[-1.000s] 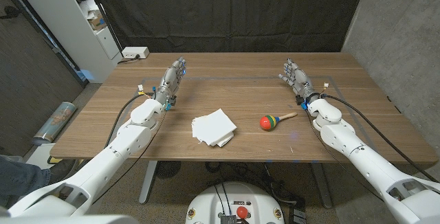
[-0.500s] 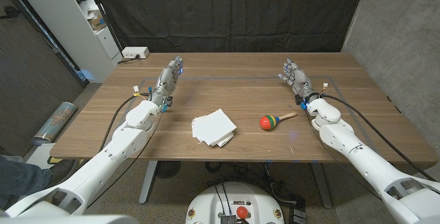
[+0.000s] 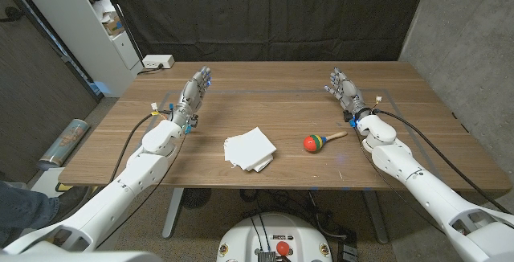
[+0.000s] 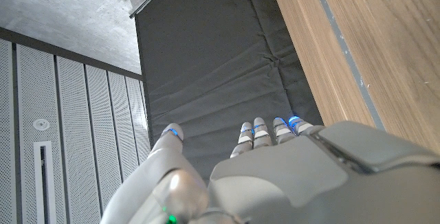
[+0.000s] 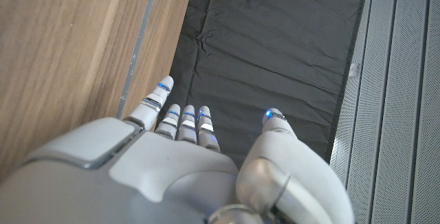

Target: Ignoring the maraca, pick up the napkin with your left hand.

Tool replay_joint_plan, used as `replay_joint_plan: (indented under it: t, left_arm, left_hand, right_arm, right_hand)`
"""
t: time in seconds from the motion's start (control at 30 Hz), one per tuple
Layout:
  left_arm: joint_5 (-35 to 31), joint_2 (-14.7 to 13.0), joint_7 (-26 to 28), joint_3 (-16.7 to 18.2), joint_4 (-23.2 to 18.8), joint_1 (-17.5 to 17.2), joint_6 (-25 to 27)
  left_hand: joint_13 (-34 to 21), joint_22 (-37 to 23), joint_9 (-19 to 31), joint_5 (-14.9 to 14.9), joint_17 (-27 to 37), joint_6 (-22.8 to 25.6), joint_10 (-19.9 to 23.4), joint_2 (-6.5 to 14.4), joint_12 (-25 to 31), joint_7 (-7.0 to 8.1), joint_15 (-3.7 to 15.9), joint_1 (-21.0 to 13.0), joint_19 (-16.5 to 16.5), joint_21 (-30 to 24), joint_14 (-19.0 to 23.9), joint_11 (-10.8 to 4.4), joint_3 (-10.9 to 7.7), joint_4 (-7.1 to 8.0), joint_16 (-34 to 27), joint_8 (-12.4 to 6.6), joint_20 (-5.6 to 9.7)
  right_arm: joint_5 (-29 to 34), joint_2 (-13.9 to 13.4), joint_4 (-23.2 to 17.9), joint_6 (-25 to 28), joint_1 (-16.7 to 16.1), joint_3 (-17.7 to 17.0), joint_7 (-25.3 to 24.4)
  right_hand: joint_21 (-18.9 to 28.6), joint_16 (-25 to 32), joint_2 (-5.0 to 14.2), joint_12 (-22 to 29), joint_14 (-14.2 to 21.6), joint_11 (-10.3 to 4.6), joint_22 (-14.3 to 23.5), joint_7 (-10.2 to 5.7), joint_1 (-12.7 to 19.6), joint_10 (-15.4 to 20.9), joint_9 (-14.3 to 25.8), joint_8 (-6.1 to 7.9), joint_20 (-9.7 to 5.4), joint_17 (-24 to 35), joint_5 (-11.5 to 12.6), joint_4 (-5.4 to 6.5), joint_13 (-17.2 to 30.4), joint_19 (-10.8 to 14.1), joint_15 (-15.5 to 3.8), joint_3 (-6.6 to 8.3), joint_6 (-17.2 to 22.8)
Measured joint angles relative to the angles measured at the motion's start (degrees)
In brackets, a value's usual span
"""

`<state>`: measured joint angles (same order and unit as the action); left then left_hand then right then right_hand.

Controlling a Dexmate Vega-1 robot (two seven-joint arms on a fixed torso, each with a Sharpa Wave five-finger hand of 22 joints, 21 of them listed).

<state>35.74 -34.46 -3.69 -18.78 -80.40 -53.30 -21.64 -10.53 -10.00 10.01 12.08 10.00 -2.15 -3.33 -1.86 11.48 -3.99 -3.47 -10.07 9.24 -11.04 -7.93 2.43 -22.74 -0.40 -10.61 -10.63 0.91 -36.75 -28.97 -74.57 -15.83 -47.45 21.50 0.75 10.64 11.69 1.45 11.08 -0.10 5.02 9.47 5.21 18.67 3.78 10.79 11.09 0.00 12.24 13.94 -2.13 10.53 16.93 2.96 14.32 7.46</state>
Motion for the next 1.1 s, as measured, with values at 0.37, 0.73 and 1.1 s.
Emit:
replay_joint_plan:
  t: [0.37, 0.73, 1.1]
  left_arm:
    - [-0.1, -1.0, -0.8, 0.6, -1.4, -1.7, -2.0]
    - [-0.8, -2.2, -0.9, 1.3, -3.5, -3.9, -3.4]
    - [-1.5, -3.0, -0.5, 2.0, -5.0, -6.2, -4.9]
  left_hand:
    - [0.0, 0.0, 0.0, 0.0, 0.0, 0.6, 0.3, 0.2, 0.0, 0.0, 0.0, -0.2, 0.0, 0.0, 0.0, -0.3, 0.0, 0.0, 0.0, 0.0, -0.84]
    - [0.0, 0.0, 0.0, 0.0, 0.0, 0.6, 0.3, 0.2, 0.4, 0.0, 0.09, -0.2, 0.0, 0.0, 0.5, -0.3, 0.0, 0.0, 0.0, 0.0, -0.84]
    - [0.0, 0.0, 0.0, 0.0, 0.0, 0.8, 0.3, 0.2, 0.4, 0.13, 0.09, -0.2, -0.1, 0.0, 0.5, -0.3, 0.17, -0.17, 0.0, 0.0, -1.0]
  right_arm:
    - [0.7, -0.1, -1.2, 0.4, -0.4, 0.2, -1.1]
    - [1.2, -0.3, -2.3, 1.0, -0.6, 0.3, -2.2]
    - [1.6, -0.3, -2.7, 1.0, -0.7, 0.3, -2.6]
  right_hand:
    - [0.0, 0.0, 0.0, 0.0, 0.0, 0.0, 0.0, 0.0, 0.0, 0.0, 0.0, 0.0, 0.0, 0.0, 0.0, 0.0, 0.0, 0.0, 0.0, 0.0, 0.0]
    - [0.0, 0.0, 0.0, 0.0, 0.0, 0.0, 0.0, -0.03, 0.0, 0.0, 0.0, 0.0, 0.0, 0.0, 0.0, 0.0, 0.0, 0.0, 0.0, 0.0, 0.0]
    - [0.0, 0.0, 0.0, 0.0, 0.0, -0.01, 0.0, -0.2, 0.0, 0.0, 0.0, 0.0, 0.0, 0.0, 0.0, 0.0, 0.0, 0.0, -0.01, 0.0, 0.2]
